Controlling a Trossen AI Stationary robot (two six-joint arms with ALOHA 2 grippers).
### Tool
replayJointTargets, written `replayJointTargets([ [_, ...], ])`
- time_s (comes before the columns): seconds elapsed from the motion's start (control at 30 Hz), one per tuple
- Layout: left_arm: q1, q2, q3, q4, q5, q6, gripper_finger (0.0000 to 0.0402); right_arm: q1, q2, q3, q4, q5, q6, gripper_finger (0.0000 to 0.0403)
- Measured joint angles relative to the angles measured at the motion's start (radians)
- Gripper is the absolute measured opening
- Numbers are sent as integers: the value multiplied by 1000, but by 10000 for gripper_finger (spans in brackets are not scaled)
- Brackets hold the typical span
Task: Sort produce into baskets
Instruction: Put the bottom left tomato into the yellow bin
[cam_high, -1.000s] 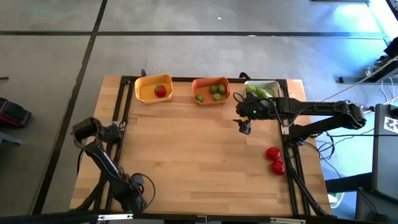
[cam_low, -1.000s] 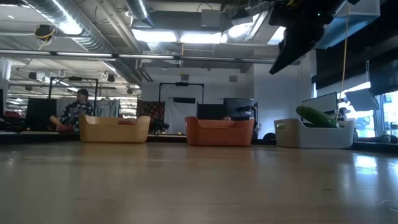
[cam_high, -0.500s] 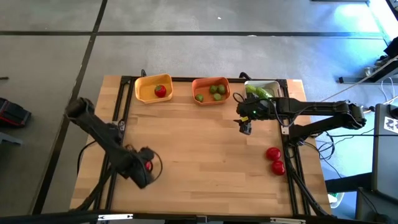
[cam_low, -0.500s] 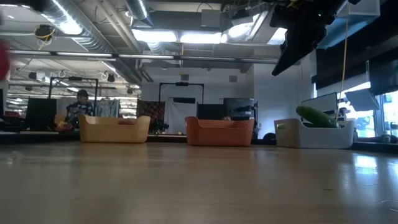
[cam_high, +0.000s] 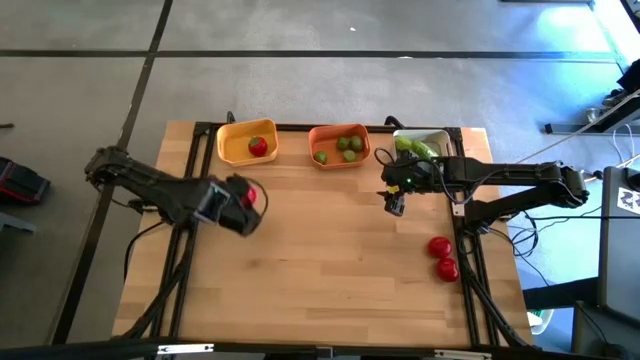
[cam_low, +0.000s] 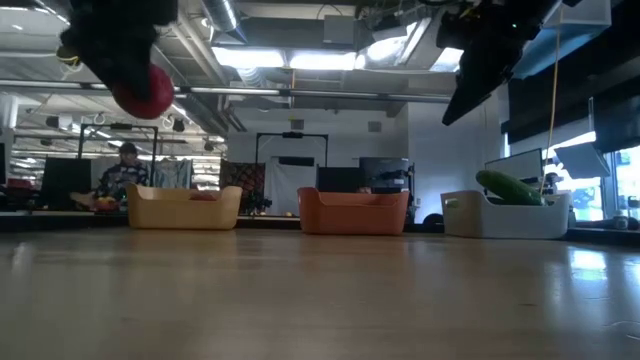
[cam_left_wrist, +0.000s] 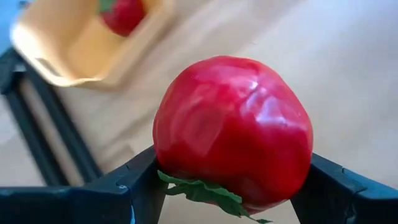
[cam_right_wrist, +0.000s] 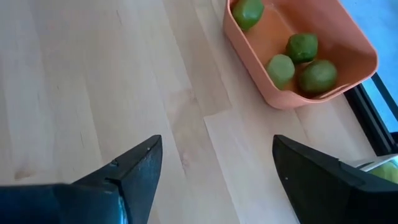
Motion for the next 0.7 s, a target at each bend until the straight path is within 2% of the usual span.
replayJointTargets([
  [0.27, 275, -52, -156, 53, -82, 106, 271, 0, 0, 0, 7, 1, 16, 292],
  [0.47, 497, -53, -285, 310, -147, 304, 271, 0, 0, 0, 7, 1, 67, 291],
  [0.7, 706, -52, -347, 623, -140, 541, 272, 0, 0, 0, 8, 1, 68, 292],
])
